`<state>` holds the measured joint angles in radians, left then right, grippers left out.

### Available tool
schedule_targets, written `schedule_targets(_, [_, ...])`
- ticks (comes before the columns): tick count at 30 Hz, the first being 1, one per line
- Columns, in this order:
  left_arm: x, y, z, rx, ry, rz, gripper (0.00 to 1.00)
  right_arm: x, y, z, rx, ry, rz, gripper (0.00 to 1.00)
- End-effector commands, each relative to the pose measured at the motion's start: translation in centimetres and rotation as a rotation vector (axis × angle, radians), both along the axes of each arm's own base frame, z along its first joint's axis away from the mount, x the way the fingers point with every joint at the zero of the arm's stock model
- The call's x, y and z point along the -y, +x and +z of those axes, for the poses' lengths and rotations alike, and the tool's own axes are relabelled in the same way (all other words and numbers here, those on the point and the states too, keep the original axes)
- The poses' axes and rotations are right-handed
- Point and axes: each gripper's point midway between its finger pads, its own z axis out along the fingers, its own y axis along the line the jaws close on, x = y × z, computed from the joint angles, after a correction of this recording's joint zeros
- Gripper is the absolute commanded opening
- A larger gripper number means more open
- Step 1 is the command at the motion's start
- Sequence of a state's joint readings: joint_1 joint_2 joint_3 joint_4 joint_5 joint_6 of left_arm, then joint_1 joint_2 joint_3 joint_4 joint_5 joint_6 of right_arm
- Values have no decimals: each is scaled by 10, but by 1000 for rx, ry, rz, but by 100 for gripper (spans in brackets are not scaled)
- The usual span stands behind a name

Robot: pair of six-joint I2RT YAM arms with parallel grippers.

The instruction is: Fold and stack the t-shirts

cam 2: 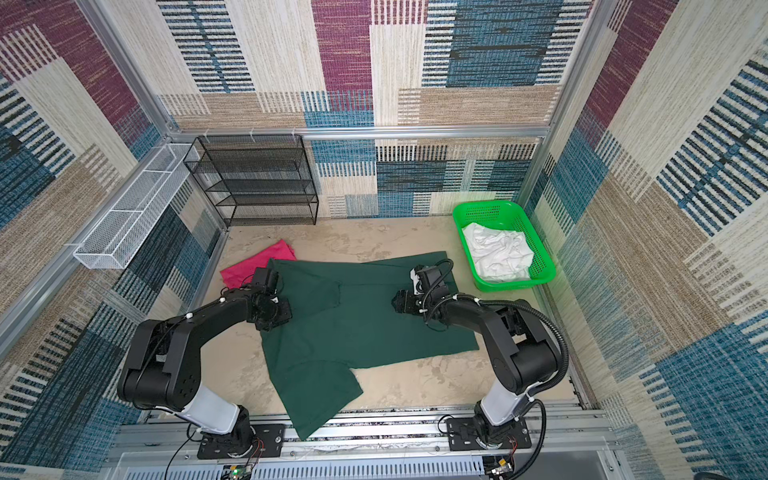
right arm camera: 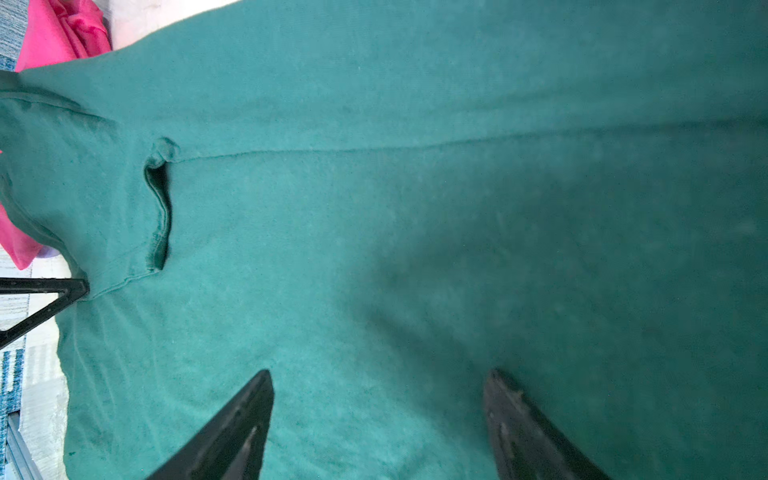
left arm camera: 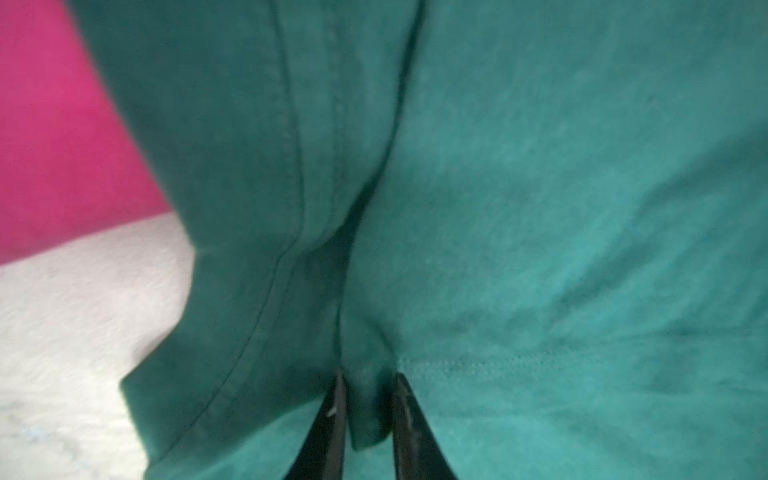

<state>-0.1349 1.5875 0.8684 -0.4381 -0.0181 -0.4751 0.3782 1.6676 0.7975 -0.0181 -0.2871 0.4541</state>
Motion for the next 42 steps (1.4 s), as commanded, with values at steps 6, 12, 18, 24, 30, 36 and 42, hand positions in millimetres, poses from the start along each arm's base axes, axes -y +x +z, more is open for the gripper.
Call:
schedule_targets(6, [-1, -6, 5, -6, 0, -9, 19, 6, -15, -16, -74, -26, -1, 82])
schedule_targets(12, [0, -2, 6, -1, -3, -11, 16, 6, -17, -16, -77, -24, 0, 82])
schedule_targets(18, [1, 0, 11, 8, -6, -15, 1, 6, -18, -17, -80, -24, -1, 83])
schedule_targets(24, [8, 0, 32, 40, -48, -25, 0, 7, -18, -18, -84, -23, -9, 83])
schedule_targets(30, [14, -9, 67, 86, -81, -31, 0, 6, -20, -21, -89, -18, -7, 83])
schedule_targets(36, [23, -31, 85, 89, -121, -32, 0, 6, -22, -24, -96, -14, -10, 84])
schedule_targets(42, [28, -51, 94, 94, -130, -34, 0, 9, -24, -24, -99, -20, -25, 84])
